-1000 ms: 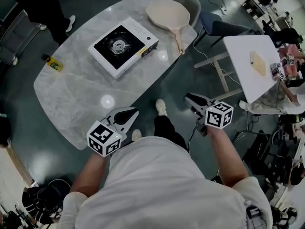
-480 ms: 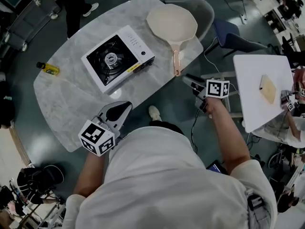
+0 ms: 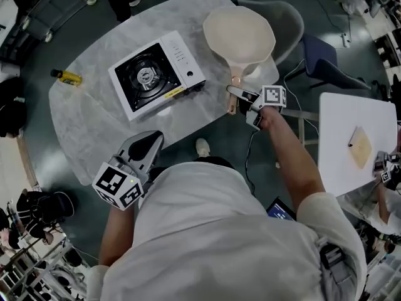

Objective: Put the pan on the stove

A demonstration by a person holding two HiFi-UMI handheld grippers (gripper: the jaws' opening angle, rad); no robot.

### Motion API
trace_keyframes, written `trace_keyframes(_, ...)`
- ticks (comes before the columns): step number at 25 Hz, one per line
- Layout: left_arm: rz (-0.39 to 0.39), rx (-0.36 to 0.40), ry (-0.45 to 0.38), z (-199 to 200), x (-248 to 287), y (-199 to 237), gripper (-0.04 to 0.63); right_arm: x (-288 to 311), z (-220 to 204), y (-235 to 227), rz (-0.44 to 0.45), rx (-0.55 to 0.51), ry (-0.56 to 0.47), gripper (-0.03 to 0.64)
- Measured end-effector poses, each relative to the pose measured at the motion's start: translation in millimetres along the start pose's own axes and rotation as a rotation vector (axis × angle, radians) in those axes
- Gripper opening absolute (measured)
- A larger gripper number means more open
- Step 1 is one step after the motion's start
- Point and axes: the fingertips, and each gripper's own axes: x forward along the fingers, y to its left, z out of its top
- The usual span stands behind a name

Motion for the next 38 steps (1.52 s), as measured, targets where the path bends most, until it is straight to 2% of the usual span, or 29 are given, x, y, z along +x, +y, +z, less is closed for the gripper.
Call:
trace_keyframes(3,0.059,-0.014,0.001,1,-6,6,0.021,25,8,9,0.132,0.046,0.018,0.296)
trace_keyframes(8,0.146,-0.038,-0.005,-4,-20,15,0.021,48,15,5,0.203,0.063,0.054,0.227)
trace_keyframes(14,0.216,-0.070,-0.018,-10,-36,24,0.021,63,14,19,0.329,0.126,0.094,0.079)
trace_keyframes(16,0.226,-0.082,-0.019,-12,-40,25,0.020,65,14,19,0.341,0.131,0.106,0.011)
trace_keyframes(26,0.236,-0.096,-0.024,-13,-51,31,0.020,66,13,17,0.279,0.068,0.106,0.003)
trace_keyframes(38,0.232,-0.097,-0.042,-18,-62,39,0.021,59,11,41,0.285,0.046,0.116,0.017)
